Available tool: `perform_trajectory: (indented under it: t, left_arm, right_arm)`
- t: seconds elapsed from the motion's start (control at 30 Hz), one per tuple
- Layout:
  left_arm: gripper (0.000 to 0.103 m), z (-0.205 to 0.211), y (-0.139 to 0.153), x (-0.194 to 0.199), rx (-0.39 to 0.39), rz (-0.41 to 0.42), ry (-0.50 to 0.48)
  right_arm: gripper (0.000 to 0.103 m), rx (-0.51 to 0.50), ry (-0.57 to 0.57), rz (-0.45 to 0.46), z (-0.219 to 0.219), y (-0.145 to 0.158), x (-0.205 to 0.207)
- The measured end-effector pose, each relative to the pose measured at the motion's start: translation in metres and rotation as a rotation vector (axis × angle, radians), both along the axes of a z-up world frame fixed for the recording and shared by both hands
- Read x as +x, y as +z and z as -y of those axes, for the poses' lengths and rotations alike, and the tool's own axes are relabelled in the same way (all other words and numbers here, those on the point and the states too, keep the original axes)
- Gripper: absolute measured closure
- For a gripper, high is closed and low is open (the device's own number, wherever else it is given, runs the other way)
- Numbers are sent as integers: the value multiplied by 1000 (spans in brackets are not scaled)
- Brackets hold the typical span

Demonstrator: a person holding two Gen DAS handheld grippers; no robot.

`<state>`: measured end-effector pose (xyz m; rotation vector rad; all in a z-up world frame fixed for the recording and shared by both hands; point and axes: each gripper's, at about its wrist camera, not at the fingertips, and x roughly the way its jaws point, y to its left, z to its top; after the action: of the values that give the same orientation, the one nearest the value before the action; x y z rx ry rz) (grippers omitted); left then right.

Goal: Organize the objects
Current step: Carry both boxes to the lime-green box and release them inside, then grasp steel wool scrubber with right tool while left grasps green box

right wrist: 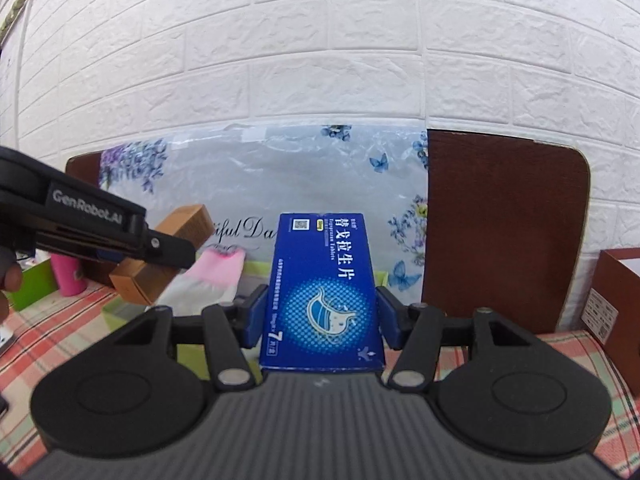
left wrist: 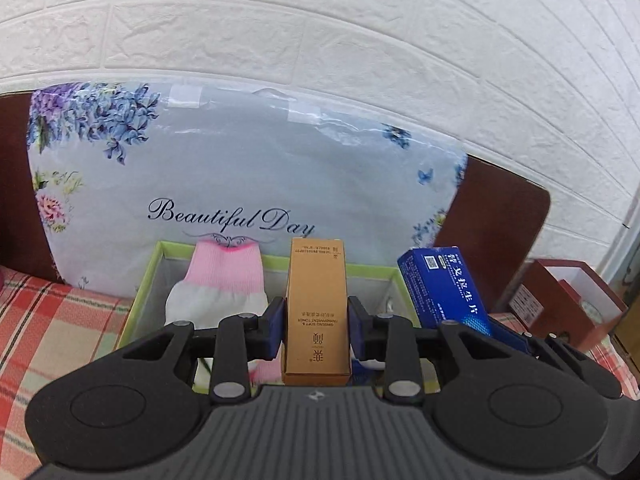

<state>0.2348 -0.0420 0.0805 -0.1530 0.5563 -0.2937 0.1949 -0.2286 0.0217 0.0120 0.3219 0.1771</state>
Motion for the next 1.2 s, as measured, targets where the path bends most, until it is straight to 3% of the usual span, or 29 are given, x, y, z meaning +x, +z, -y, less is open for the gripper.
perform_trajectory:
  t: [0.17, 0.2, 0.23, 0.27, 0.3, 0.43, 0.57, 0.73, 1.0, 1.2]
  left_arm:
    - [69, 3, -17, 31, 16, -11, 17]
    - [60, 4, -25, 36, 30, -16, 22]
    - [39, 4, -32, 38, 51, -26, 42]
    - [31, 3, -39, 38, 75, -32, 73]
    - [29, 1, -47, 35, 86, -24, 99]
    - [29, -10, -57, 25, 56, -41, 104]
    - [28, -11, -45, 10, 55, -42, 126]
    - [28, 0, -27, -17, 135, -48, 149]
    - [26, 8, -14, -63, 146, -40, 135]
    - [26, 2, -22, -101, 121, -62, 121]
  right_arm:
    - [48, -24, -32, -7, -13, -11, 38]
    - [46, -33, -34, -28, -15, -16, 47]
    - [38, -45, -32, -59, -16, -22, 55]
    - [34, -69, -41, -95, -19, -29, 61]
    - [29, -96, -46, -109, -21, -35, 62]
    - [2, -174, -51, -35, -24, -49, 42]
    - [0, -190, -66, 7, -26, -46, 27]
    - [0, -124, -90, 41, -15, -27, 4]
    - [0, -7, -136, 57, 11, -6, -47]
    - [0, 35, -162, 85, 23, -1, -88]
